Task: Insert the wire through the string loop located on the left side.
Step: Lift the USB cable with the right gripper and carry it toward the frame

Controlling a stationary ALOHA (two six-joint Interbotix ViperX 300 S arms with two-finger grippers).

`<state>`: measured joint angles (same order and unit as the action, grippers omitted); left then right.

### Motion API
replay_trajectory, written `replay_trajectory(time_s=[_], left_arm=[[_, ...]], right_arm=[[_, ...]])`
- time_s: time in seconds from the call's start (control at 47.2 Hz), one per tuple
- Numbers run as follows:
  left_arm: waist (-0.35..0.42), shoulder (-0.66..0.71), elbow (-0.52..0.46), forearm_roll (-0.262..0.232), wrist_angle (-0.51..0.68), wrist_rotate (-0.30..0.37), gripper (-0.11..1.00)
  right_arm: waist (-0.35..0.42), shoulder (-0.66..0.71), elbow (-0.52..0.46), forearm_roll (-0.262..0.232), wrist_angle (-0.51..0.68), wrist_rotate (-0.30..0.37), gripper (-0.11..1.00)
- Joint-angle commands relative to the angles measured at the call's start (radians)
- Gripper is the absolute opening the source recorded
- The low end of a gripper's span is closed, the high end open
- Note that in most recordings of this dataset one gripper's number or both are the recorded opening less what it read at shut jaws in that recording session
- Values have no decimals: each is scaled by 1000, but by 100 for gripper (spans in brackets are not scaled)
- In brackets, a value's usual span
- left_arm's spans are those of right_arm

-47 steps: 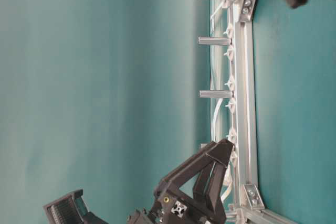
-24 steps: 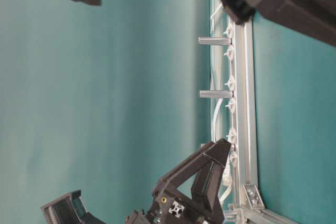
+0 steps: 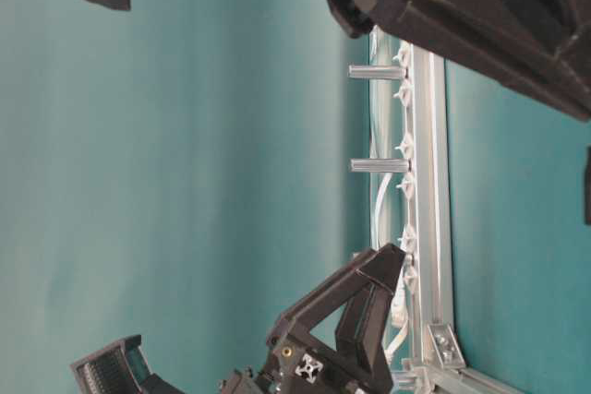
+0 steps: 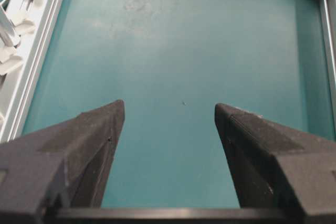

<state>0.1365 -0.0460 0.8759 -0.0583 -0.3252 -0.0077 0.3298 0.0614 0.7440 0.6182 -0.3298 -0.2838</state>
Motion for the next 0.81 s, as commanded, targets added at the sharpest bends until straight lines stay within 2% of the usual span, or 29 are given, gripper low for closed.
replay_trajectory(time_s=[0.0, 0.148, 0.593, 0.784], left_arm=[[-3, -25, -9, 2, -5, 0, 72], [-6, -25, -12, 2, 6, -2, 72], [-15, -25, -15, 2, 20, -5, 72], [-20, -25, -14, 3, 23, -5, 72]], right_arm=[[-9, -32, -9, -14, 11, -2, 8], [-18, -35, -11, -38, 38, -3, 8], [-26, -37, -11, -52, 37, -5, 8], [-52, -35, -8, -75, 35, -5, 8]])
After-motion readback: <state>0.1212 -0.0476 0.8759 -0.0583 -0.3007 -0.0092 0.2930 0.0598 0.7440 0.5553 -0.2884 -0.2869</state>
